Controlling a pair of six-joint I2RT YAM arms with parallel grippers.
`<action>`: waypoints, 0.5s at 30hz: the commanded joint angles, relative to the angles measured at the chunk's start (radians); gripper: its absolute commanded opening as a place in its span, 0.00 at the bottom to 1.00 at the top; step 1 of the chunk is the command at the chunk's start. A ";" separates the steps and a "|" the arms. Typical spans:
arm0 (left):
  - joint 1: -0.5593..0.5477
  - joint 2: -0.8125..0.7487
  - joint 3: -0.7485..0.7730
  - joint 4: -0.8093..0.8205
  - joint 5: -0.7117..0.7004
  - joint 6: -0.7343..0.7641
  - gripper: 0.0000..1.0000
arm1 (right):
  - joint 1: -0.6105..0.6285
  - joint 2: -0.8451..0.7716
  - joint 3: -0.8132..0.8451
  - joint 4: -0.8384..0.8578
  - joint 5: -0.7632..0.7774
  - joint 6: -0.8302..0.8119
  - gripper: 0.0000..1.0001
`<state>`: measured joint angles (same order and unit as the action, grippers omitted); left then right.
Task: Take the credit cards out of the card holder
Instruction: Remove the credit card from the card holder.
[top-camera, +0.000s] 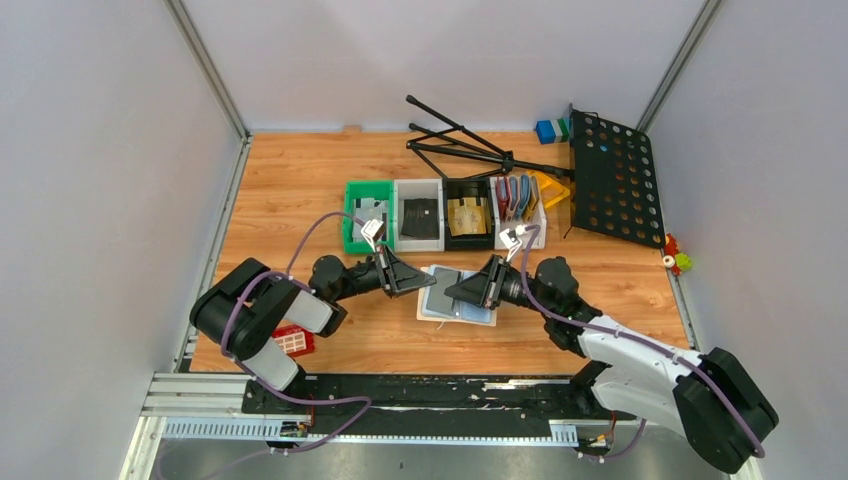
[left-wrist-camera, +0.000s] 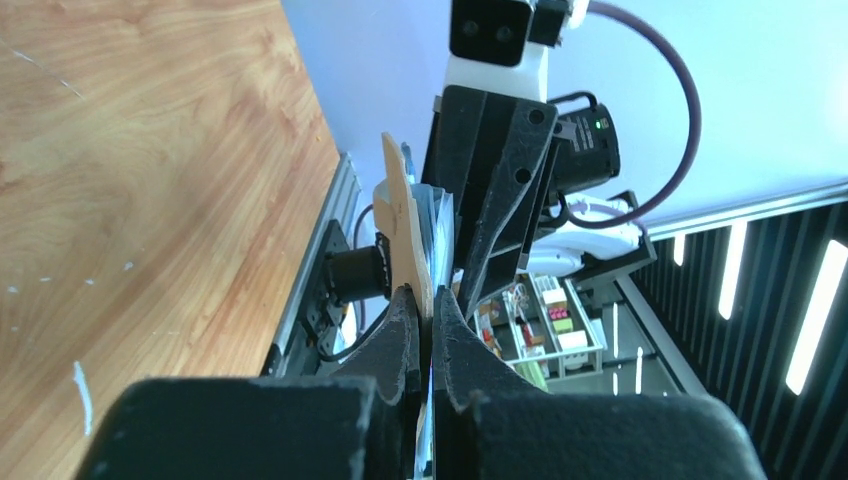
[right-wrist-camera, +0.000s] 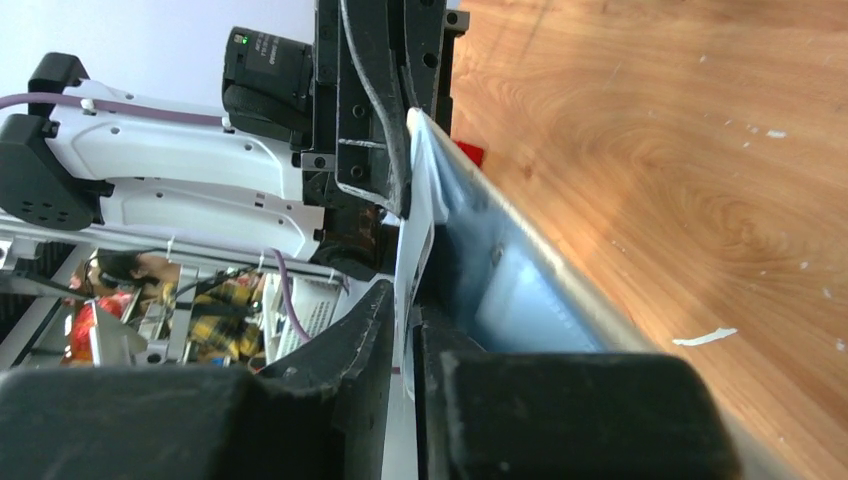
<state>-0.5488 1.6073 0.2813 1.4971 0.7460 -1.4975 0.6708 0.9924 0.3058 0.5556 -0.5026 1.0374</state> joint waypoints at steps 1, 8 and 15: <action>-0.058 -0.032 0.009 0.109 0.006 -0.004 0.00 | 0.012 0.056 0.039 0.176 -0.071 0.044 0.09; 0.042 -0.042 -0.025 0.087 0.038 0.021 0.00 | -0.012 -0.052 0.016 0.037 -0.031 0.015 0.00; 0.090 -0.032 -0.059 0.072 0.045 0.057 0.00 | -0.041 -0.130 0.027 -0.128 -0.033 -0.030 0.00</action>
<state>-0.5411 1.5829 0.2672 1.5131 0.8101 -1.4872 0.6712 0.9276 0.3092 0.4759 -0.5224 1.0454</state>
